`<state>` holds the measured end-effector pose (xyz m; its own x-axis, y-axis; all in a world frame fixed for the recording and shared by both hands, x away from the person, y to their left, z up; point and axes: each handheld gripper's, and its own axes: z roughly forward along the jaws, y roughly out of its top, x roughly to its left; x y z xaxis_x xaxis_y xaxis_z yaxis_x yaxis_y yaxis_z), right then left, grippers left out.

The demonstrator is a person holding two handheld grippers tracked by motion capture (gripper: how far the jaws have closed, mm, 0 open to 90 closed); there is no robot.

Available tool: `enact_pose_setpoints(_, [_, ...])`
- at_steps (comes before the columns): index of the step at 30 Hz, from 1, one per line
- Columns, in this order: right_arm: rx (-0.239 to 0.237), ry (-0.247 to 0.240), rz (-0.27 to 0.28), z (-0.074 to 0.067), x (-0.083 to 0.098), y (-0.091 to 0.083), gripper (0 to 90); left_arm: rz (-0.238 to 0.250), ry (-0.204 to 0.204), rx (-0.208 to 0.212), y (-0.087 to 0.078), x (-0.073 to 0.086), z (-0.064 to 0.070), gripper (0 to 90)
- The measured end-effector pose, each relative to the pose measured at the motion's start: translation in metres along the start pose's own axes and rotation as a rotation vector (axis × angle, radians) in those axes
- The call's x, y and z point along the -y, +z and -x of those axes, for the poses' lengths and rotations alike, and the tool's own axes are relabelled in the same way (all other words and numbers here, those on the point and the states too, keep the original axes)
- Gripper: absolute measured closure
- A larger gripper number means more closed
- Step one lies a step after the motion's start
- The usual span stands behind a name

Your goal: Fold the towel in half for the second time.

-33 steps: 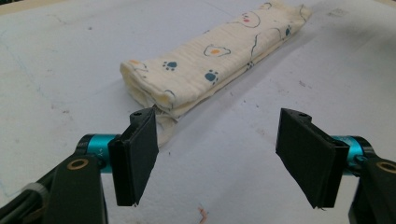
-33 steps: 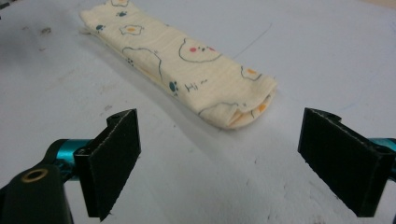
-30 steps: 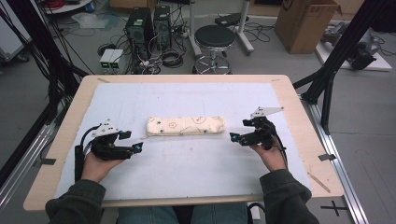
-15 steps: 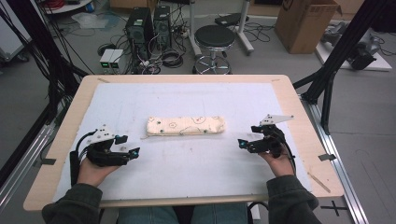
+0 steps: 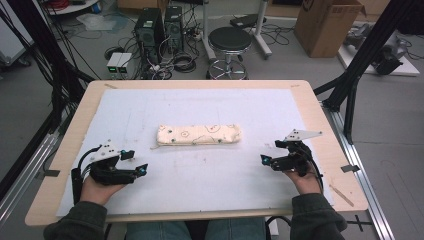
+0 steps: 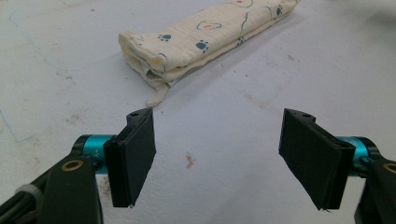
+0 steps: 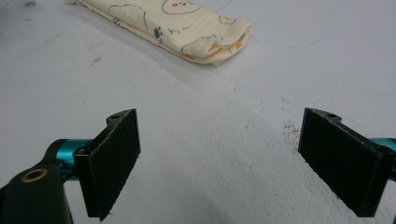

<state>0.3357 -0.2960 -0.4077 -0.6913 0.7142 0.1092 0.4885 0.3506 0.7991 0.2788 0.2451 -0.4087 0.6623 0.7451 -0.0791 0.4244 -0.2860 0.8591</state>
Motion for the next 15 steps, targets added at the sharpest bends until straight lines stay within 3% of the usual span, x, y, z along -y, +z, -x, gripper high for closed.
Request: enact_pose_setpoints(15, [0.035,-0.003,0.007,-0.004,0.021,-0.013,12.2,0.015,0.001,-0.023,-0.017,0.015,0.003,26.7])
